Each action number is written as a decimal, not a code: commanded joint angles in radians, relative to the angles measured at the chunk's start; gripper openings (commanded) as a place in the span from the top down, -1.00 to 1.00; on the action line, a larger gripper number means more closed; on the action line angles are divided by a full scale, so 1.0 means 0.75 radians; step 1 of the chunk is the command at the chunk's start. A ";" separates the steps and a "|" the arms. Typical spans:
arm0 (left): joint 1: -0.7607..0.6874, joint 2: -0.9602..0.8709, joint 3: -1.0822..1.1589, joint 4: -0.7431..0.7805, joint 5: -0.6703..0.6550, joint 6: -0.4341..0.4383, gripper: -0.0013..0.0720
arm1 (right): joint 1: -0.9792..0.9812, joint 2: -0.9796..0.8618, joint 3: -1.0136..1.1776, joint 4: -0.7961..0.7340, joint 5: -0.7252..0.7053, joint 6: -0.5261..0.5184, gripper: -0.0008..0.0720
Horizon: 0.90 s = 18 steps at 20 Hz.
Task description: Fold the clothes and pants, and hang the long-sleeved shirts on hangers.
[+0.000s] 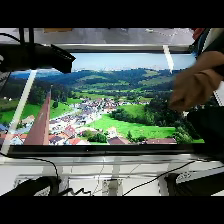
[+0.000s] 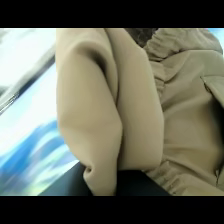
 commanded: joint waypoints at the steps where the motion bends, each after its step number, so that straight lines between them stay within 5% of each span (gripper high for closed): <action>1: 0.000 0.026 0.001 0.001 -0.001 -0.001 0.92 | -0.161 0.196 0.000 -0.548 -0.040 0.422 0.87; 6: 0.000 0.041 0.001 0.000 -0.001 -0.001 0.92 | -0.249 0.376 0.000 -1.230 0.231 0.990 0.87; 11: 0.000 0.040 0.001 0.001 -0.001 -0.001 0.92 | -0.249 0.390 -0.004 -1.456 0.482 1.017 0.87; 12: 0.000 0.040 0.001 0.001 -0.001 -0.001 0.92 | -0.249 0.390 -0.004 -1.449 0.468 1.017 0.74; 13: 0.001 0.040 0.001 0.001 -0.001 -0.001 0.92 | -0.249 0.390 -0.004 -1.449 0.468 1.017 0.38; 15: 0.000 0.040 0.001 0.001 -0.001 -0.001 0.92 | -0.250 0.390 -0.004 -1.450 0.478 1.016 -0.80; 18: 0.001 0.040 0.001 0.001 -0.001 -0.001 0.92 | -0.249 0.391 -0.004 -1.440 0.484 0.995 -0.90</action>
